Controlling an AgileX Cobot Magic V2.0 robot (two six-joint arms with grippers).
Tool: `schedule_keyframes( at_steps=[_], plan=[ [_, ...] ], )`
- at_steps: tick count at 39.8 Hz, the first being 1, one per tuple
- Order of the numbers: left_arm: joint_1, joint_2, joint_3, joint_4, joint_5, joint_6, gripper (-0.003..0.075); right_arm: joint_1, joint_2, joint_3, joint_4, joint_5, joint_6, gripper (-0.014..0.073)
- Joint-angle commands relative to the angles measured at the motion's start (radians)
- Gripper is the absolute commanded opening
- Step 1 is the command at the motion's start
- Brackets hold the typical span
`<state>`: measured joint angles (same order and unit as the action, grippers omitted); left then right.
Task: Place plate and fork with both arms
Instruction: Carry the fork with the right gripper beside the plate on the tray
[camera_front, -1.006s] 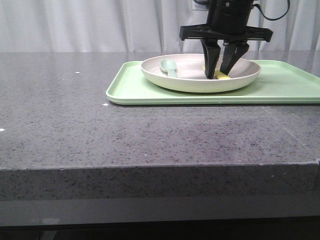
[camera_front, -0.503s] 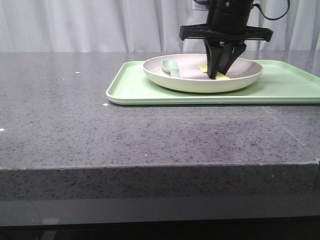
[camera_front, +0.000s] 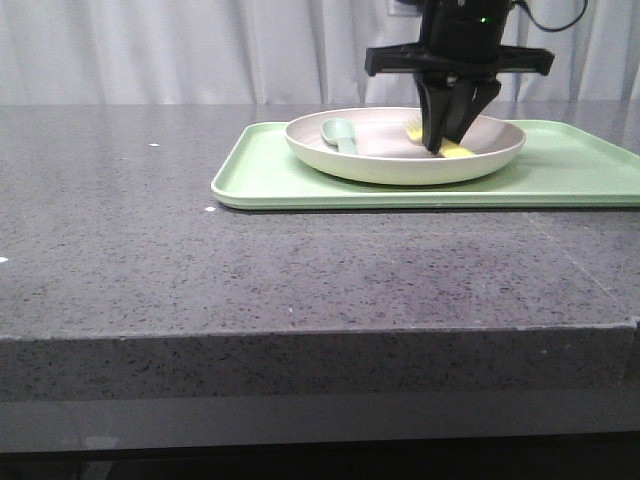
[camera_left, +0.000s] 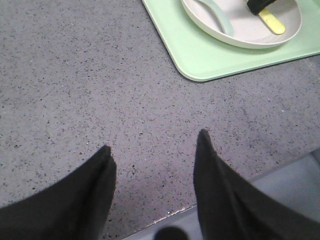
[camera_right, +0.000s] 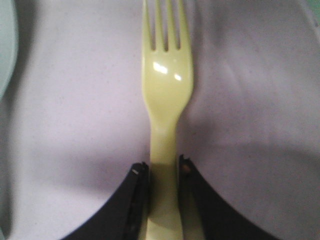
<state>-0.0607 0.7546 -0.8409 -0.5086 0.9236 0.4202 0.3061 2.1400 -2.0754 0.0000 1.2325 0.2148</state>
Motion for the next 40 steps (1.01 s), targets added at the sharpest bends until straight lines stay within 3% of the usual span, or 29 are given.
schedule_keyframes(
  at_steps=[1,17,25,40],
  plan=[
    [-0.008,-0.001,-0.026,-0.037,-0.045,0.001,0.0357,-0.002,-0.12,-0.024,-0.018,0.072,-0.009,-0.0028],
    [-0.008,-0.001,-0.026,-0.037,-0.045,0.001,0.0357,-0.106,-0.328,0.0,-0.023,0.104,-0.04,-0.0028],
    [-0.008,-0.001,-0.026,-0.037,-0.045,0.001,0.0357,-0.197,-0.41,0.165,-0.023,0.099,-0.087,-0.0028],
    [-0.008,-0.001,-0.026,-0.037,-0.045,0.001,0.0357,-0.255,-0.397,0.424,0.032,-0.167,-0.101,-0.0028]
  ],
)
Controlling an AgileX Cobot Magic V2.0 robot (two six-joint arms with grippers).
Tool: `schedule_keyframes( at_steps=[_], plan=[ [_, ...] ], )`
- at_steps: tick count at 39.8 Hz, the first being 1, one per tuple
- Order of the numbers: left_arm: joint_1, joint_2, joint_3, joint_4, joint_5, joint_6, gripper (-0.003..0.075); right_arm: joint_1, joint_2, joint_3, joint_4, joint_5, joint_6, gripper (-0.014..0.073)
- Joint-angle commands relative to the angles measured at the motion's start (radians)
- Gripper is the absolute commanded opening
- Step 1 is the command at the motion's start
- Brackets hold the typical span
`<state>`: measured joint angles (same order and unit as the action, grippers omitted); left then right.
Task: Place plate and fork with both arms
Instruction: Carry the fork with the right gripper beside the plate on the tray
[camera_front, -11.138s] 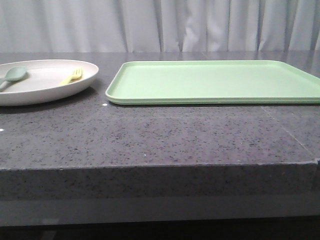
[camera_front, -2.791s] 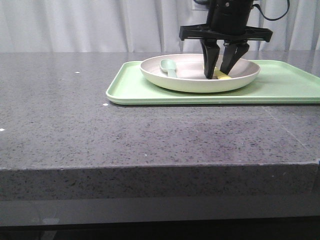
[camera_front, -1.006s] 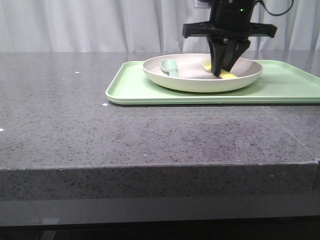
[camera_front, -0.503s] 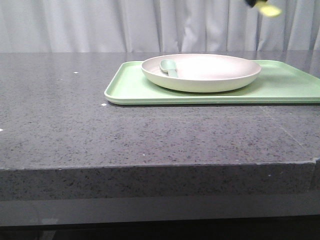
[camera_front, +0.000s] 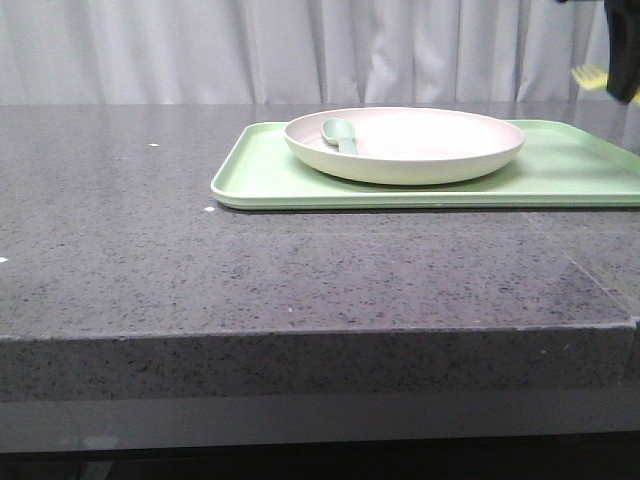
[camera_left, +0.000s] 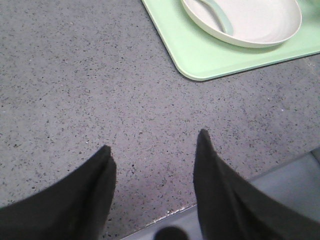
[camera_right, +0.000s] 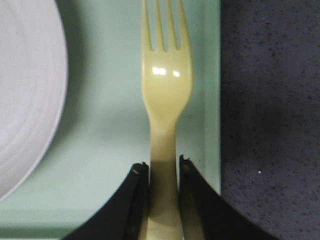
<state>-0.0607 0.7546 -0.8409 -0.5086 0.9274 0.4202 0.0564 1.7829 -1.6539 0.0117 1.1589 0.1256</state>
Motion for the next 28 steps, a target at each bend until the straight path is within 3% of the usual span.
schedule_keyframes(
  at_steps=[1,19,22,28],
  plan=[
    [-0.008,-0.001,-0.026,-0.037,-0.049,0.001,0.0357,-0.005,-0.031,0.01,0.026,-0.108,-0.012,-0.0028],
    [-0.008,-0.001,-0.026,-0.037,-0.049,0.001,0.0357,-0.005,0.079,0.012,0.034,-0.187,-0.012,-0.0017],
    [-0.008,-0.001,-0.026,-0.037,-0.049,0.001,0.0357,-0.005,0.08,0.012,0.034,-0.188,-0.012,0.0032],
    [-0.008,-0.001,-0.026,-0.037,-0.049,0.001,0.0357,-0.005,0.08,0.012,0.034,-0.186,-0.012,0.0213]
  ],
)
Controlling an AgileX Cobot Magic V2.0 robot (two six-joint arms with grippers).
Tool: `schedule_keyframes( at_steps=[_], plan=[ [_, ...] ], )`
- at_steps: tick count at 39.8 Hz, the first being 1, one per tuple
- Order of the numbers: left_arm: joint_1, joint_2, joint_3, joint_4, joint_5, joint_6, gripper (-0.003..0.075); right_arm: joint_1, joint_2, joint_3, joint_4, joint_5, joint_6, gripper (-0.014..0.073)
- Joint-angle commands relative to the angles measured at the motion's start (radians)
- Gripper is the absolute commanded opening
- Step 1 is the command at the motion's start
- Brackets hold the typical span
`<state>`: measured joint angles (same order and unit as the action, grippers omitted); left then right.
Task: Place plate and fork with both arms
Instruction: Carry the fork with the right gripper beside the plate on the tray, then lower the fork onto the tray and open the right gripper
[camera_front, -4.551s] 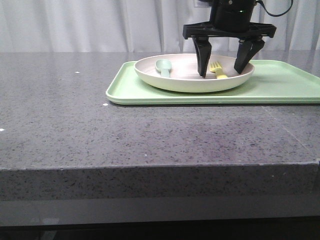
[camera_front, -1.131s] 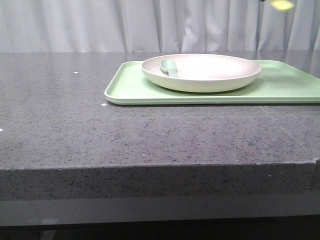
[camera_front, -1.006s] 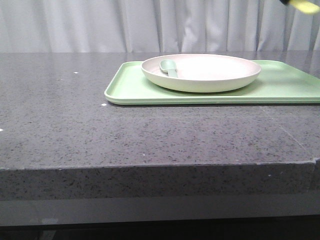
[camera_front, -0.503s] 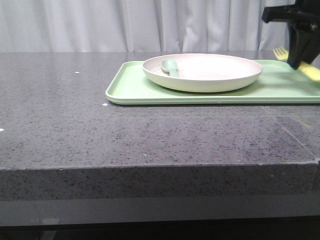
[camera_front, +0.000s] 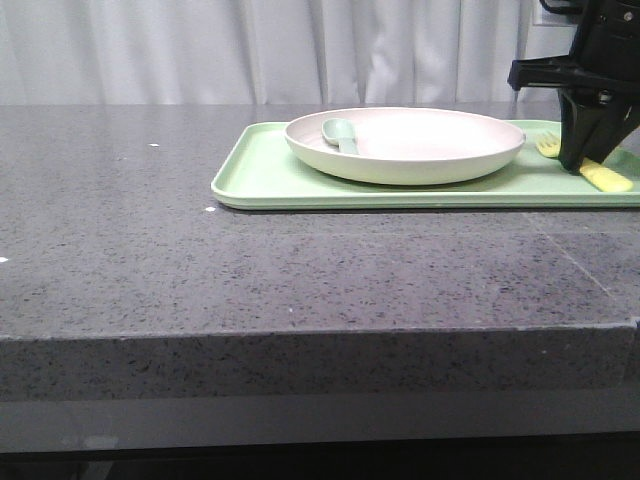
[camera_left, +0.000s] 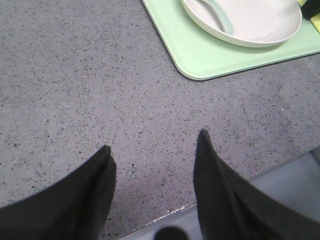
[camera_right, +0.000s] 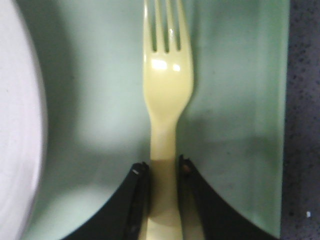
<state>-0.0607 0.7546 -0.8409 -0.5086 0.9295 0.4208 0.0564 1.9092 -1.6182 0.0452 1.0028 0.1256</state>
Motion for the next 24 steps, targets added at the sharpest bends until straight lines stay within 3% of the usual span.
schedule_keyframes(
  at_steps=[1,10,24],
  plan=[
    [-0.008,-0.001,-0.026,-0.037,-0.051,0.001,0.0357,-0.005,-0.046,-0.023,0.0,-0.029,-0.012,0.0237],
    [-0.008,-0.001,-0.026,-0.037,-0.051,0.001,0.0357,-0.005,-0.048,-0.047,0.0,0.003,-0.012,0.0386],
    [-0.008,-0.001,-0.026,-0.037,-0.051,0.001,0.0357,-0.005,-0.178,-0.079,0.0,0.099,-0.012,0.0398]
  ],
)
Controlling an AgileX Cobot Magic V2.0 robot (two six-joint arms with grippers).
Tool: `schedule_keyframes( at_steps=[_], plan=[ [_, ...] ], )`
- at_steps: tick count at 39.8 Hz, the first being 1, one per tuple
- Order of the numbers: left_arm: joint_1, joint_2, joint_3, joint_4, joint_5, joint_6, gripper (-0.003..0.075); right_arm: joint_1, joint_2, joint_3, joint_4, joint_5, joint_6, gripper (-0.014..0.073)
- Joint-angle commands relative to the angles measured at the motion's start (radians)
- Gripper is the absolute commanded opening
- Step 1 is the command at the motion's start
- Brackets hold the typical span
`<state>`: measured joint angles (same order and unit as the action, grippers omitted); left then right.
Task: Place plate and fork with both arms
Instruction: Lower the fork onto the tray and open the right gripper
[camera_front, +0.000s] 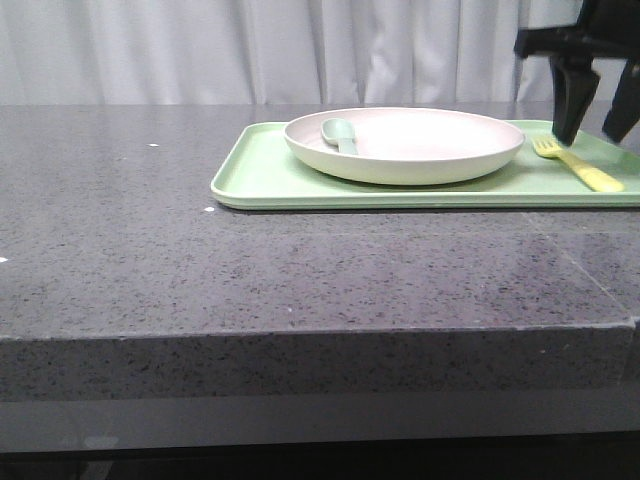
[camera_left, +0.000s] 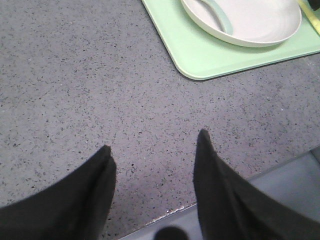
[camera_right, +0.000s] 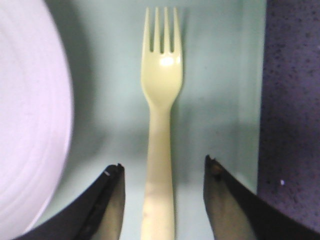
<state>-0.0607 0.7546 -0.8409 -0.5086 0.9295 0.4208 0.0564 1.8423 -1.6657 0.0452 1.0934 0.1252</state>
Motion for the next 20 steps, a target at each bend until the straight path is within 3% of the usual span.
schedule_keyframes(
  at_steps=[1,20],
  plan=[
    [-0.008,-0.001,-0.026,-0.037,-0.051,0.001,0.0357,-0.005,-0.126,-0.026,0.002,0.013,-0.011,0.0398],
    [-0.008,-0.001,-0.026,-0.037,-0.051,0.001,0.0357,0.069,-0.598,0.347,0.009,-0.03,-0.089,0.0393]
  ],
)
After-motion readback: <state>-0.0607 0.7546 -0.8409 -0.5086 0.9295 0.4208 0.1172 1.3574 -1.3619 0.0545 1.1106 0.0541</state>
